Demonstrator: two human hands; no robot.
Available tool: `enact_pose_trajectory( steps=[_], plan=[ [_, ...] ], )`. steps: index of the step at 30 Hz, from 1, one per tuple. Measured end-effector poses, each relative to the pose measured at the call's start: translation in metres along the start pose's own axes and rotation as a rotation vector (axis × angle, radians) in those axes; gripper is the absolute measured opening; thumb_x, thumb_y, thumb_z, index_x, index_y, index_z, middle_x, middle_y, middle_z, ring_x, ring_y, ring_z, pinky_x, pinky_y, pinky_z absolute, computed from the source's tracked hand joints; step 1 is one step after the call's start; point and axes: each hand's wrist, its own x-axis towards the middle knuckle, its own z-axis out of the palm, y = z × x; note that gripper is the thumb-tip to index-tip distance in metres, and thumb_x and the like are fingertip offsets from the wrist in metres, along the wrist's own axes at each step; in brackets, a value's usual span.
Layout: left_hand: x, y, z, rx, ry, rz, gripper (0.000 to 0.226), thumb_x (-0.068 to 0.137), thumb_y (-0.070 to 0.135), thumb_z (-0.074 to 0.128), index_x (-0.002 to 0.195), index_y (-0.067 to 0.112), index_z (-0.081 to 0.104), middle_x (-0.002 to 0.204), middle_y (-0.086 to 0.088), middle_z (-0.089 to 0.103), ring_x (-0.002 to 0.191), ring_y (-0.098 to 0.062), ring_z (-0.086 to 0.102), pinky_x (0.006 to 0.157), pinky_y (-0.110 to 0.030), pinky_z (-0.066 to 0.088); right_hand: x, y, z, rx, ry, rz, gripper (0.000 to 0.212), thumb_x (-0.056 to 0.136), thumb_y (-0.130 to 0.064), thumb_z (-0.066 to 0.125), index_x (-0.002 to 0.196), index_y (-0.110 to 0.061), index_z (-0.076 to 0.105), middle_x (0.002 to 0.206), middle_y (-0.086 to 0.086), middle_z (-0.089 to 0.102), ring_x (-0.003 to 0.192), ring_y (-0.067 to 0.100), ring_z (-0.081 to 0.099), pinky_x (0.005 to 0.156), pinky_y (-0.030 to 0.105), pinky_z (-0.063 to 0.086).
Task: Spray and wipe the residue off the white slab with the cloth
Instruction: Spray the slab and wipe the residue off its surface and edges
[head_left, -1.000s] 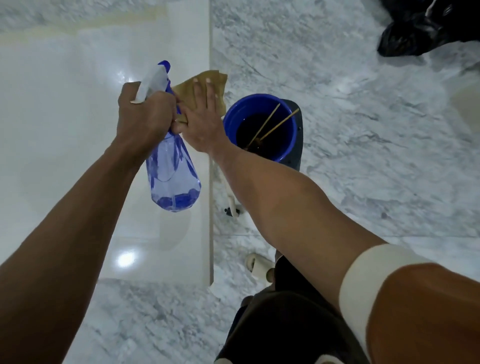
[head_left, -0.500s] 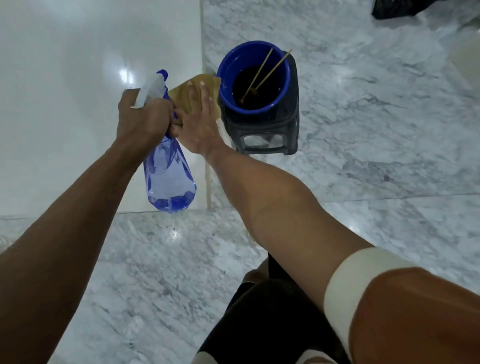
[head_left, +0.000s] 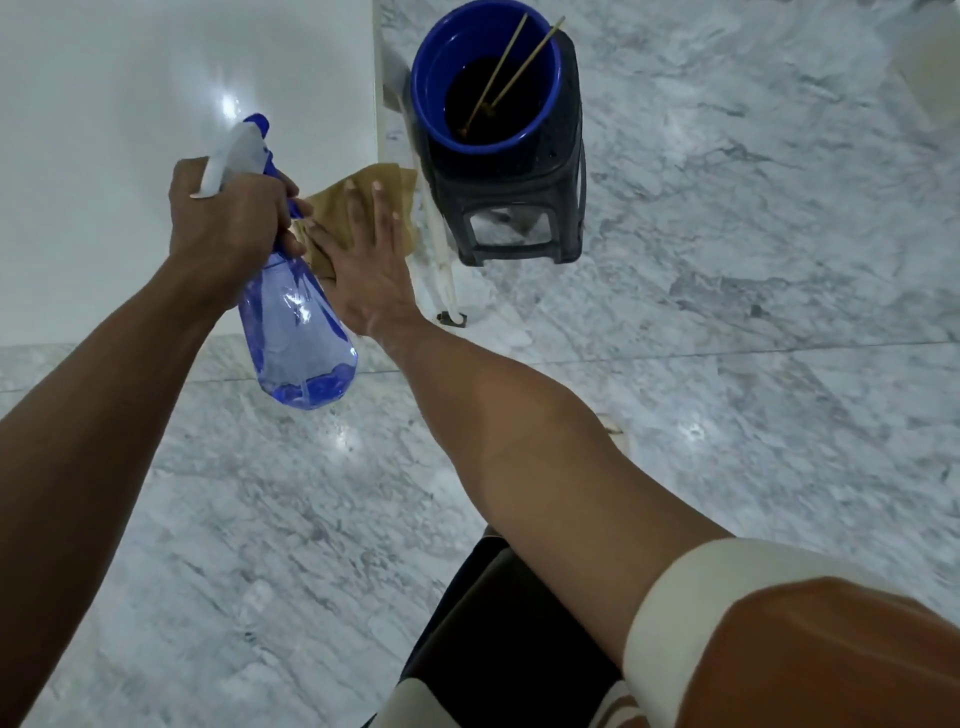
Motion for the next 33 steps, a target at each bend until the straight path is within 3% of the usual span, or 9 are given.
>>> enact_pose_trajectory(
  steps=[5,10,13,16,19,23,27,30,33],
  plan=[
    [-0.019,-0.021,-0.003,-0.005,0.028,-0.026,0.036,0.076,0.006,0.051,0.108,-0.001,0.065,0.087,-0.006,0.073,0.042,-0.01,0.06,0.051,-0.018,0.058,-0.033,-0.007,0.0,0.023,-0.03,-0.018,0.06,0.102,-0.057,0.029,0.158,-0.037,0.019,0.167,0.019,0.0,0.15,0.05,-0.007,0.121,0.061,0.003],
    [-0.059,-0.032,0.0,-0.034,0.025,-0.022,0.016,0.076,0.007,0.051,0.082,0.014,0.063,0.09,-0.007,0.075,0.042,-0.009,0.059,0.053,-0.018,0.058,-0.077,-0.025,0.026,0.04,-0.021,-0.016,0.064,0.101,-0.061,0.026,0.159,-0.033,0.019,0.166,0.018,0.008,0.151,0.05,-0.003,0.121,0.063,-0.001],
    [-0.088,-0.03,0.002,-0.071,0.036,0.017,0.017,0.077,0.002,0.049,0.081,0.01,0.064,0.082,-0.003,0.073,0.039,-0.009,0.058,0.055,-0.023,0.058,-0.113,-0.028,0.031,0.255,-0.124,-0.067,0.055,0.106,-0.047,0.023,0.156,-0.025,0.029,0.161,0.016,0.028,0.15,0.046,0.016,0.12,0.061,0.009],
    [-0.117,-0.032,-0.001,-0.133,0.055,0.016,0.018,0.071,0.001,0.047,0.073,0.011,0.063,0.078,-0.005,0.073,0.035,-0.008,0.055,0.057,-0.029,0.056,-0.139,-0.019,0.008,0.586,-0.237,-0.013,0.035,0.103,-0.032,0.036,0.126,-0.023,0.062,0.123,0.007,0.061,0.124,0.032,0.053,0.117,0.051,0.016],
    [-0.144,-0.024,-0.001,-0.173,0.045,0.003,0.019,0.07,0.0,0.046,0.073,0.008,0.063,0.08,-0.009,0.073,0.032,-0.008,0.052,0.055,-0.029,0.055,-0.151,-0.015,0.003,0.774,-0.29,0.078,0.049,0.098,-0.04,0.057,0.141,-0.018,0.051,0.142,0.015,0.048,0.137,0.032,0.04,0.122,0.044,0.009],
    [-0.179,-0.005,-0.009,-0.203,0.024,0.067,0.027,0.07,0.0,0.046,0.088,-0.004,0.067,0.083,-0.014,0.072,0.034,-0.008,0.052,0.047,-0.023,0.055,-0.181,0.016,-0.065,1.232,-0.472,0.332,0.041,0.097,-0.058,0.047,0.12,-0.028,0.062,0.122,0.001,0.061,0.118,0.028,0.059,0.104,0.047,0.048],
    [-0.203,0.02,-0.018,-0.223,-0.017,0.123,0.03,0.071,0.001,0.047,0.091,-0.006,0.068,0.086,-0.014,0.074,0.037,-0.01,0.055,0.049,-0.024,0.058,-0.192,0.073,-0.116,1.329,-0.36,0.552,0.059,0.099,-0.055,0.043,0.126,-0.006,0.063,0.123,0.012,0.067,0.113,0.031,0.063,0.105,0.048,0.048],
    [-0.219,0.043,-0.016,-0.258,-0.074,0.187,0.026,0.069,0.001,0.048,0.085,-0.007,0.067,0.088,-0.019,0.075,0.037,-0.012,0.054,0.056,-0.032,0.058,-0.199,0.117,-0.159,1.499,-0.245,0.643,0.044,0.107,-0.043,0.039,0.126,-0.009,0.06,0.123,0.011,0.066,0.111,0.028,0.062,0.099,0.043,0.05],
    [-0.226,0.067,-0.005,-0.266,-0.136,0.248,0.019,0.069,-0.002,0.048,0.075,-0.001,0.066,0.087,-0.021,0.075,0.038,-0.013,0.054,0.055,-0.033,0.058,-0.195,0.161,-0.191,1.622,-0.143,0.693,0.054,0.105,-0.05,0.038,0.14,-0.012,0.053,0.136,0.01,0.061,0.123,0.028,0.059,0.109,0.048,0.045]
  ],
)
